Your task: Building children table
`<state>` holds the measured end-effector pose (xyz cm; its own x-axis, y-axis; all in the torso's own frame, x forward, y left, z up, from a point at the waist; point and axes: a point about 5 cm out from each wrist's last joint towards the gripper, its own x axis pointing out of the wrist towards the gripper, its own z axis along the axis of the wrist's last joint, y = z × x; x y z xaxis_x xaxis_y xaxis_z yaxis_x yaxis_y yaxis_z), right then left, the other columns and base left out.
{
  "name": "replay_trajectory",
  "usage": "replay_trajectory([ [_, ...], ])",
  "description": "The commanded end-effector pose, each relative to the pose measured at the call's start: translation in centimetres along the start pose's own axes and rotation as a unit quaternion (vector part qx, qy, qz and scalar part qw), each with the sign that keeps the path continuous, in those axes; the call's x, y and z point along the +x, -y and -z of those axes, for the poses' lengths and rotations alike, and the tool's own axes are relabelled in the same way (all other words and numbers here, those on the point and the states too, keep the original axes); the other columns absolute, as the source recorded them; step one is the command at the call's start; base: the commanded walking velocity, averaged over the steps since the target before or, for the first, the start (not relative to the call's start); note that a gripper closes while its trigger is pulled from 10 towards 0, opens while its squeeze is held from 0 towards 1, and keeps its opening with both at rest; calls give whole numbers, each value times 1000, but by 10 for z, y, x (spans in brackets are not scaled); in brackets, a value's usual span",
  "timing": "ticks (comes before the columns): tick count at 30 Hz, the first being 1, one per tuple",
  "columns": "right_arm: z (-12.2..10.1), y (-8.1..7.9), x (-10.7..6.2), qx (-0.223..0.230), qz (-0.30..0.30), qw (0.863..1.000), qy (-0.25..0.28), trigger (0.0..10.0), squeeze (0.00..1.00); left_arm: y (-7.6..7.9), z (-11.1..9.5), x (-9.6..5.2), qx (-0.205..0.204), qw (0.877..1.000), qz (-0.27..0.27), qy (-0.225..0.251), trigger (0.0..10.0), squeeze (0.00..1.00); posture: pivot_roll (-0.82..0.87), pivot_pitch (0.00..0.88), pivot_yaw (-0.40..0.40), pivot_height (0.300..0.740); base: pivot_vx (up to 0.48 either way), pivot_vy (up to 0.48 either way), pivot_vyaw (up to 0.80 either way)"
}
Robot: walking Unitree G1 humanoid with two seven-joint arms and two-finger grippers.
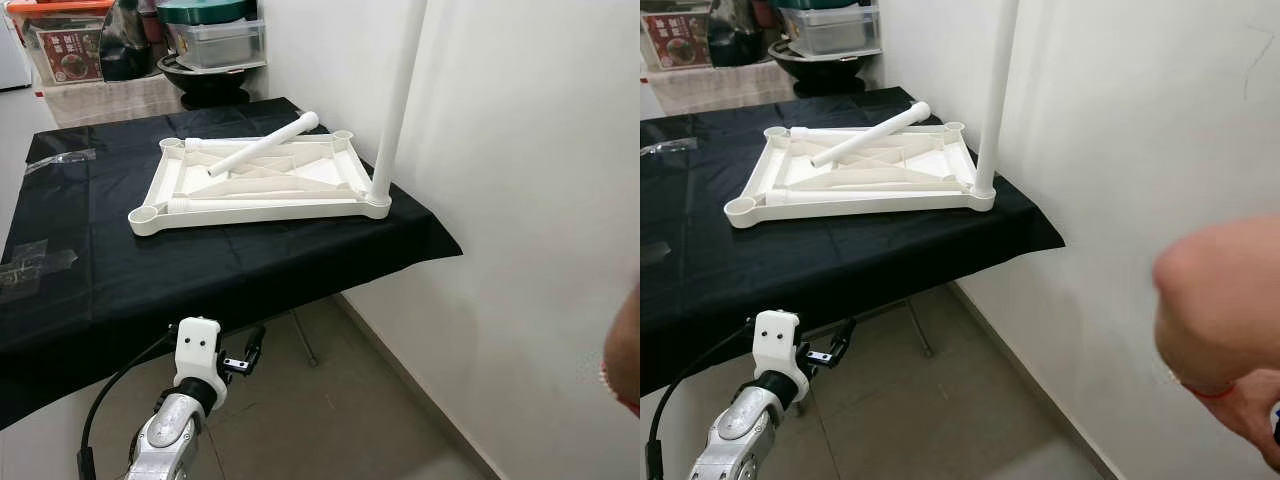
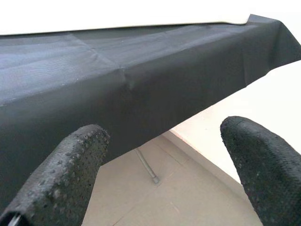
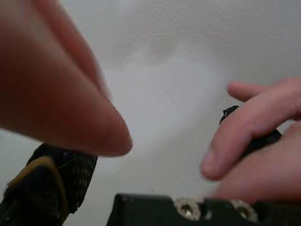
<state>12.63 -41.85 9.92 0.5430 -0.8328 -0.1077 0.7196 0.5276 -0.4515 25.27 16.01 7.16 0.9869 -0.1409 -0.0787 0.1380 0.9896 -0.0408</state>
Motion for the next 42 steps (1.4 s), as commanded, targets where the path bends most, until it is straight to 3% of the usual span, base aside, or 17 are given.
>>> replay_trajectory([
  [1, -7, -2, 3, 3, -5, 1000, 18, 10000, 922, -3, 1, 1, 1, 1000, -4, 1, 10000, 0, -158, 0, -60, 740, 0, 0, 0],
  [42, 1, -2, 0, 1, -15, 1000, 10, 10000, 922, -4, 2, -2, -2, 1000, -7, 0, 10000, 0, -154, 0, -61, 740, 0, 0, 0],
])
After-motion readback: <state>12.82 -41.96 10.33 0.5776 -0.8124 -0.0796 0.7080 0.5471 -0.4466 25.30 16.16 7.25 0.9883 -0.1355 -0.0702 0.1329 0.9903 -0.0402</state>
